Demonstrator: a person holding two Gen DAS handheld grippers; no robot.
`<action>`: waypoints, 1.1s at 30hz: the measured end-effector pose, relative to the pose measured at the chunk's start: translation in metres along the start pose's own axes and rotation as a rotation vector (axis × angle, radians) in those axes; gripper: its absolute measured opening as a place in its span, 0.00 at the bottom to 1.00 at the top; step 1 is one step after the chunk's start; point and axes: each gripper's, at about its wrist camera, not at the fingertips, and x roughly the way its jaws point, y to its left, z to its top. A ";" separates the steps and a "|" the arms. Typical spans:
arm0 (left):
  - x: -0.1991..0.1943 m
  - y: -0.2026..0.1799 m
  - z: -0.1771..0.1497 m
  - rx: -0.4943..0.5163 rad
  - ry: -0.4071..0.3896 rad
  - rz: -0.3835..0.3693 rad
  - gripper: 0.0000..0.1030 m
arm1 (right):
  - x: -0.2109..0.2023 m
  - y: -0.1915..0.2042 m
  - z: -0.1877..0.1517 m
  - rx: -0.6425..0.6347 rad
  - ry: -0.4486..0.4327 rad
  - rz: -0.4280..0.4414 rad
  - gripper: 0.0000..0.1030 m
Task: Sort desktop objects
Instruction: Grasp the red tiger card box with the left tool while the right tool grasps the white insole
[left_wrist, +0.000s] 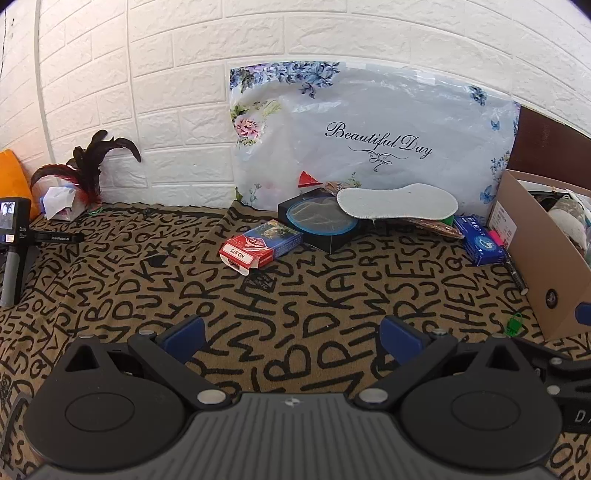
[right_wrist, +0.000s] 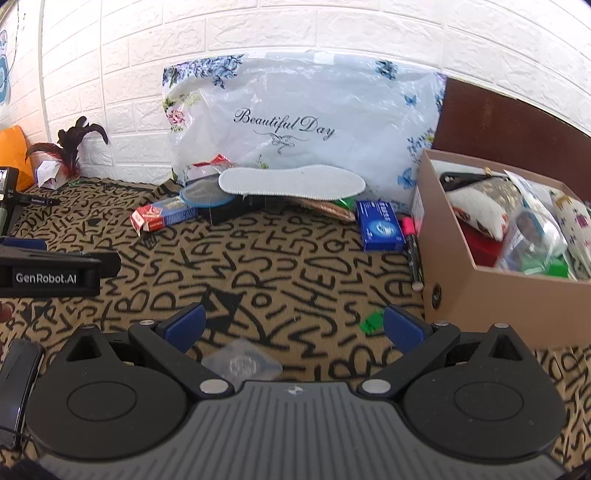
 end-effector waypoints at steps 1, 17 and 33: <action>0.002 0.001 0.001 0.000 0.002 -0.001 1.00 | 0.003 0.000 0.003 -0.001 -0.001 0.002 0.97; 0.051 0.022 0.025 -0.021 0.048 -0.011 1.00 | 0.055 0.012 0.035 -0.024 0.023 0.047 0.97; 0.166 0.057 0.062 0.055 0.107 -0.033 0.99 | 0.169 0.057 0.074 -0.098 0.045 0.250 0.96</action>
